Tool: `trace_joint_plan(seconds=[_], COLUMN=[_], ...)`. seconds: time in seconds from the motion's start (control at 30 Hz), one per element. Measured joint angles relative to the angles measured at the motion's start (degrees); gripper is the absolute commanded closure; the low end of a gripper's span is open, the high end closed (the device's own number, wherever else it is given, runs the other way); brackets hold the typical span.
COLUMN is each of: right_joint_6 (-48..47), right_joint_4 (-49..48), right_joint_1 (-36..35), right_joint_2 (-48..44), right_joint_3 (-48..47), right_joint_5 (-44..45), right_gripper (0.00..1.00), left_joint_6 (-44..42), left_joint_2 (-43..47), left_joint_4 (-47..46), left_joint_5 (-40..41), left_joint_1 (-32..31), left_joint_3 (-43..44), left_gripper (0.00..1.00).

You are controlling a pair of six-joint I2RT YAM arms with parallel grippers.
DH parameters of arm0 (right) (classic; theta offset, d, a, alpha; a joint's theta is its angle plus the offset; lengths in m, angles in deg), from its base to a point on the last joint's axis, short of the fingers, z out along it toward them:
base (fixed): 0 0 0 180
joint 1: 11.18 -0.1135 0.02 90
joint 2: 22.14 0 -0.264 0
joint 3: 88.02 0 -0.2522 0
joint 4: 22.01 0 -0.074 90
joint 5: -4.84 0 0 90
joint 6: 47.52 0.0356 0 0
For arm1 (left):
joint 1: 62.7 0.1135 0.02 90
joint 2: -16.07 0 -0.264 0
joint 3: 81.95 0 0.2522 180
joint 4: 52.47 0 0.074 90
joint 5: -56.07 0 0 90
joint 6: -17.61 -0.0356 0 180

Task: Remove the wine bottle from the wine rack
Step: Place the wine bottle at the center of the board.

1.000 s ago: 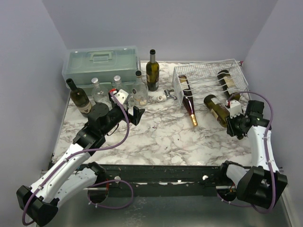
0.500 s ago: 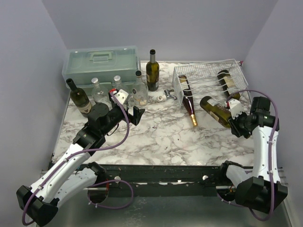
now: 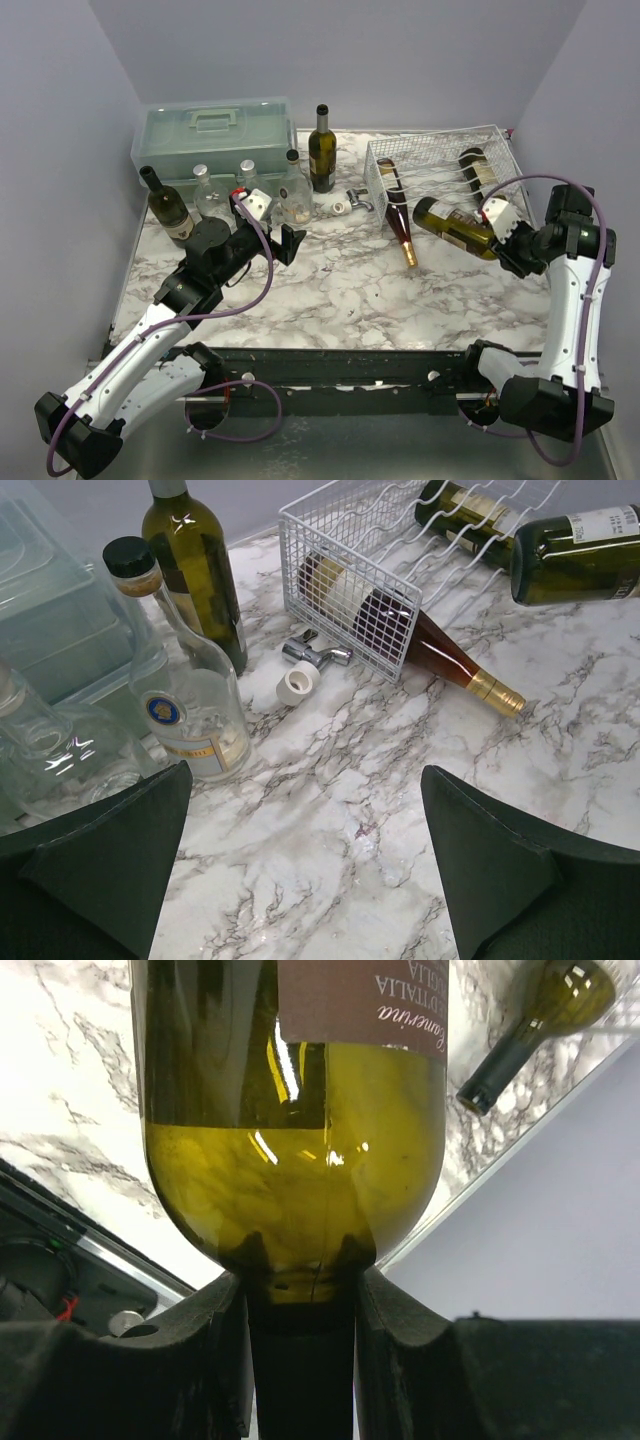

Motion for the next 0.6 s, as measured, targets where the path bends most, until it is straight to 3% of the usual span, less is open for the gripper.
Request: trace_joint_plan(seconds=[0.23, 0.6], right_joint_6=[-10.38, -28.09], right_joint_4=[5.27, 8.57], right_joint_1=[0.0, -0.55], right_joint_2=[2.21, 0.74], right_joint_3=[-6.56, -8.44], right_joint_5=[-2.6, -4.59], right_gripper=[1.0, 1.0], left_joint_6=[-0.85, -2.12], left_joint_2=[-0.02, -0.72], left_joint_4=[0.0, 0.02], left_joint_5=[0.02, 1.07], left_joint_1=[0.0, 0.0], left_joint_3=[0.0, -0.44], left_gripper=[0.01, 0.01])
